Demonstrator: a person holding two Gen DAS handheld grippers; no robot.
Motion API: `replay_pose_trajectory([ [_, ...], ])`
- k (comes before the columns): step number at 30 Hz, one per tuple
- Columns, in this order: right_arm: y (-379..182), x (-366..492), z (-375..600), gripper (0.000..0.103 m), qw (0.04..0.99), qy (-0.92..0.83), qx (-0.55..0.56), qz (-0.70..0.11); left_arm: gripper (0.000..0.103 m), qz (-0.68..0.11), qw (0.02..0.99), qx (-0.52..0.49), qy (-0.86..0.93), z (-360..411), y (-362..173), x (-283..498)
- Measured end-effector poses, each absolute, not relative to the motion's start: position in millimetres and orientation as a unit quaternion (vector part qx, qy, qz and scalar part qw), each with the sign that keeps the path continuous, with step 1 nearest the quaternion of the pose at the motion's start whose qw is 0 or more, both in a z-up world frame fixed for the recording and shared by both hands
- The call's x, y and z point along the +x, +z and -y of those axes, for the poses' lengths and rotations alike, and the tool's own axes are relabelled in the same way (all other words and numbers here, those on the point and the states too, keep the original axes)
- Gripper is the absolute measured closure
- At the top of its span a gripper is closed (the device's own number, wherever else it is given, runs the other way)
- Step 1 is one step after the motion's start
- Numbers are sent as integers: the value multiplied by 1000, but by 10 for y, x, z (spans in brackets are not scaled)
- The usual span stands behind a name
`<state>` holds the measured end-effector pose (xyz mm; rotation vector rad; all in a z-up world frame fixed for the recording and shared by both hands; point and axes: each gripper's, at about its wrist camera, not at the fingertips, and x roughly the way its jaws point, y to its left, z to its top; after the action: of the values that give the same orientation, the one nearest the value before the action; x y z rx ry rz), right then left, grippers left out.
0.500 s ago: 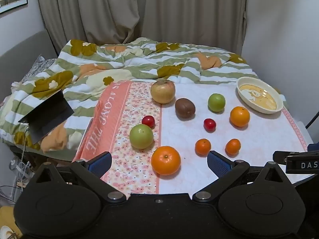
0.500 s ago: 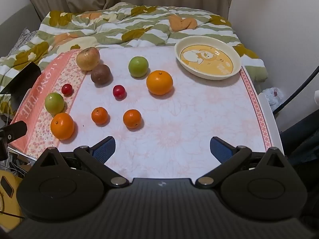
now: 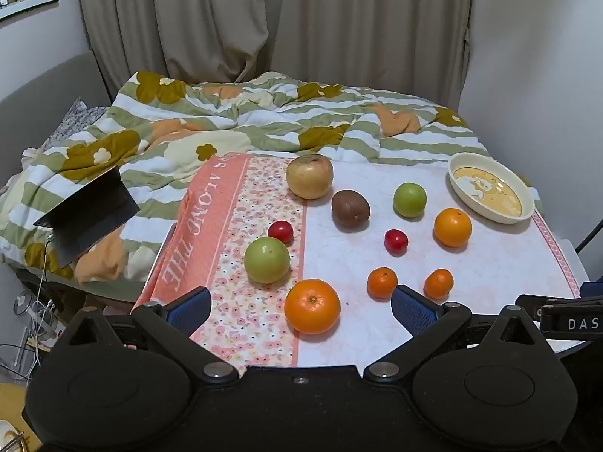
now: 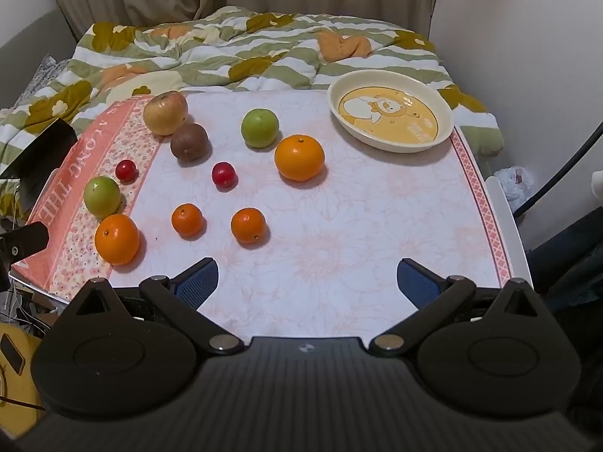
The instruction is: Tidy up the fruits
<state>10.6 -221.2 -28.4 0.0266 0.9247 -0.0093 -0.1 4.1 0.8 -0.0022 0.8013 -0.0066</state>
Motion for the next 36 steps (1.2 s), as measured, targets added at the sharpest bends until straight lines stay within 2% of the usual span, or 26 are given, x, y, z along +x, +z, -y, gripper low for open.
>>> replay_pose_trajectory([
  [36, -282, 70, 2120, 0, 897, -4, 12, -443, 0, -390, 921, -4, -3, -86, 19, 20],
])
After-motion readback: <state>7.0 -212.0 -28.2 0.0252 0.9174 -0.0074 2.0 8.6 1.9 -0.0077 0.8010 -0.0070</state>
